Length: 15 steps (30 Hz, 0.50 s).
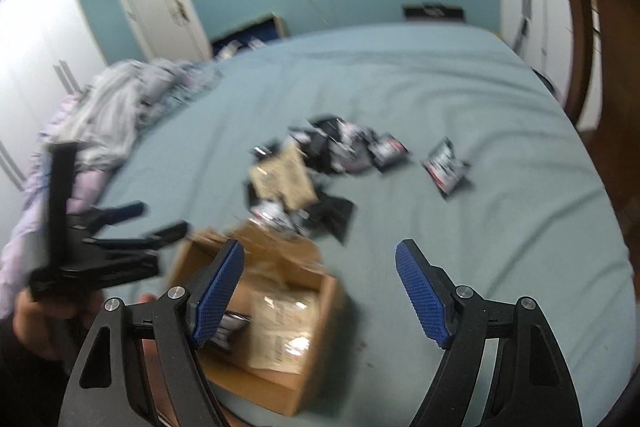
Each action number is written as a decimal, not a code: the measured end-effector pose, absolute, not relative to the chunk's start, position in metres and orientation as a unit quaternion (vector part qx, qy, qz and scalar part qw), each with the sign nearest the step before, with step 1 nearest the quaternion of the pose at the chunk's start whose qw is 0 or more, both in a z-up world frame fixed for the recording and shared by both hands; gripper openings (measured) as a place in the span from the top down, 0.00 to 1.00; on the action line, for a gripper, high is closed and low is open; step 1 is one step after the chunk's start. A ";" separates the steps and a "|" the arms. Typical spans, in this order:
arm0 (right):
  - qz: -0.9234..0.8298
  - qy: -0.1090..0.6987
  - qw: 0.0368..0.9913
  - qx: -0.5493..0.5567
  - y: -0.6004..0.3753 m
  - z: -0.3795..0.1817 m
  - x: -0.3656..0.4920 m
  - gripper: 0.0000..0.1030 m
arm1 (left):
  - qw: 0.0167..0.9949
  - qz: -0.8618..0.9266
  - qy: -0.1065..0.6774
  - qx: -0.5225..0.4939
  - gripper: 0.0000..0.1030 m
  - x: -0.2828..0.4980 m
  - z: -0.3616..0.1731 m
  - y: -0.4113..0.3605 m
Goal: Organize snacks
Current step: 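Move the right gripper to the pile and grasp a white deer-print packet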
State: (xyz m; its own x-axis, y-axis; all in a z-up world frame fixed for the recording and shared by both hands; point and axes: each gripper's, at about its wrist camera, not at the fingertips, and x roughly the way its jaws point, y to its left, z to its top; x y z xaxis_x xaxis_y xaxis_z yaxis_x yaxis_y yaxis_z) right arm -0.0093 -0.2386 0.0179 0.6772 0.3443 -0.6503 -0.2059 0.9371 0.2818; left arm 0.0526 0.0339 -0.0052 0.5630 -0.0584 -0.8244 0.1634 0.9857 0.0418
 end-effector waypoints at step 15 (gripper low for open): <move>0.113 0.409 0.904 0.051 -0.247 0.033 0.039 0.25 | 0.877 -0.082 0.468 0.067 0.16 0.055 -0.005 0.024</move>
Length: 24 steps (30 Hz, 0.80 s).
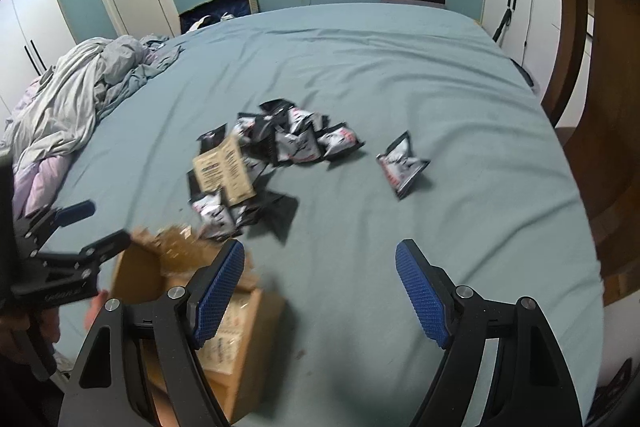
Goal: Organize snacks
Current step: 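Move the right gripper to the pile and grasp a white deer-print packet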
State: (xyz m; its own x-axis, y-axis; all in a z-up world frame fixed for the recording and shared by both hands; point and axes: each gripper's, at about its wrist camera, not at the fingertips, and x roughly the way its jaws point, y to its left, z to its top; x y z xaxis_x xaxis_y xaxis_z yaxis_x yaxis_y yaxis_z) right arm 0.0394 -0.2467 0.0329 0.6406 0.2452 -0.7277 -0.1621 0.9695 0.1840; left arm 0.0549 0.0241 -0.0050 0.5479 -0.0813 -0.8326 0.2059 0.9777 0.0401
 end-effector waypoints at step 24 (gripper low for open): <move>0.057 0.489 0.869 0.039 -0.276 -0.036 0.209 0.25 | 0.864 -0.085 0.495 0.021 0.16 0.084 -0.014 0.039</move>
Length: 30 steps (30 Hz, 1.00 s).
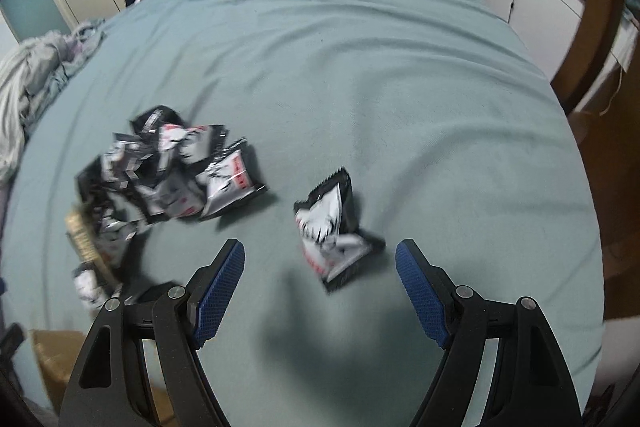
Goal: Organize snacks
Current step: 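Move the right gripper to the pile and grasp a white deer-print packet, then grasp tan sachet with left gripper while right gripper carries deer-print packet to box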
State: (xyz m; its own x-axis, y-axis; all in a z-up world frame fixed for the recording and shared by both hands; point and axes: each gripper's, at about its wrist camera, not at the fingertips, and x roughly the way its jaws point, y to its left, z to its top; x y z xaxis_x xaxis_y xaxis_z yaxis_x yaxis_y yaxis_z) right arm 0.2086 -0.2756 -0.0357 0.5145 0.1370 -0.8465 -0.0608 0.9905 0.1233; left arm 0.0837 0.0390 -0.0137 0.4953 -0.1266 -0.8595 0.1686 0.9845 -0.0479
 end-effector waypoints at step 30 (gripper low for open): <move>0.179 0.377 0.908 0.038 -0.271 0.019 0.040 0.71 | 0.791 -0.194 0.578 0.046 0.45 0.218 -0.092 -0.001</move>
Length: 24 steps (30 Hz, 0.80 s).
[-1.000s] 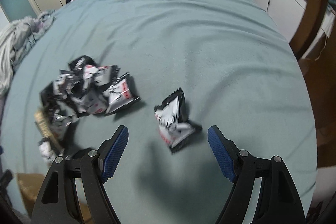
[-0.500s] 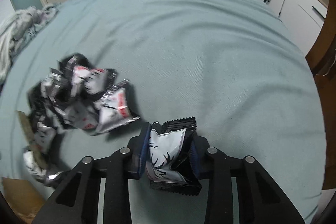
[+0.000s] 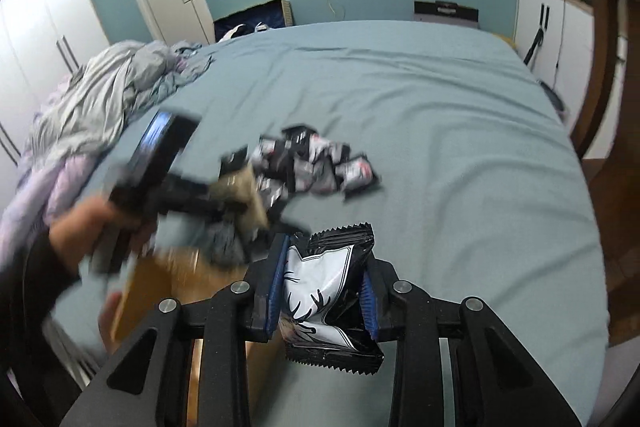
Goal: Organize snacks
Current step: 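Grasp tan sachet with left gripper while right gripper carries deer-print packet to box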
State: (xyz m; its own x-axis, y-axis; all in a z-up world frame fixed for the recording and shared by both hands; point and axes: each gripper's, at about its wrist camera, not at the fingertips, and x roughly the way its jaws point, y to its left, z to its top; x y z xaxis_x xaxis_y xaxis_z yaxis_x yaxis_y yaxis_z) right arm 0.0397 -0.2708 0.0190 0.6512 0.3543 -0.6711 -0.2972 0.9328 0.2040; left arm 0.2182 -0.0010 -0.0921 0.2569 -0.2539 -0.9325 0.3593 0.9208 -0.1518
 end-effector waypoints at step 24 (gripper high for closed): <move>0.224 0.384 0.894 0.054 -0.245 0.018 0.021 0.70 | 0.863 -0.236 0.446 0.011 0.96 0.081 0.043 0.028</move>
State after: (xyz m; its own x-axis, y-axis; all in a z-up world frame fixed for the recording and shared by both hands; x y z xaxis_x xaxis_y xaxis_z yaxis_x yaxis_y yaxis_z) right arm 0.0208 -0.2447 0.0179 0.6054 0.4416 -0.6621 -0.3590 0.8940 0.2680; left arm 0.0808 0.0281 0.0434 0.4914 -0.3976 -0.7749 0.4170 0.8885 -0.1915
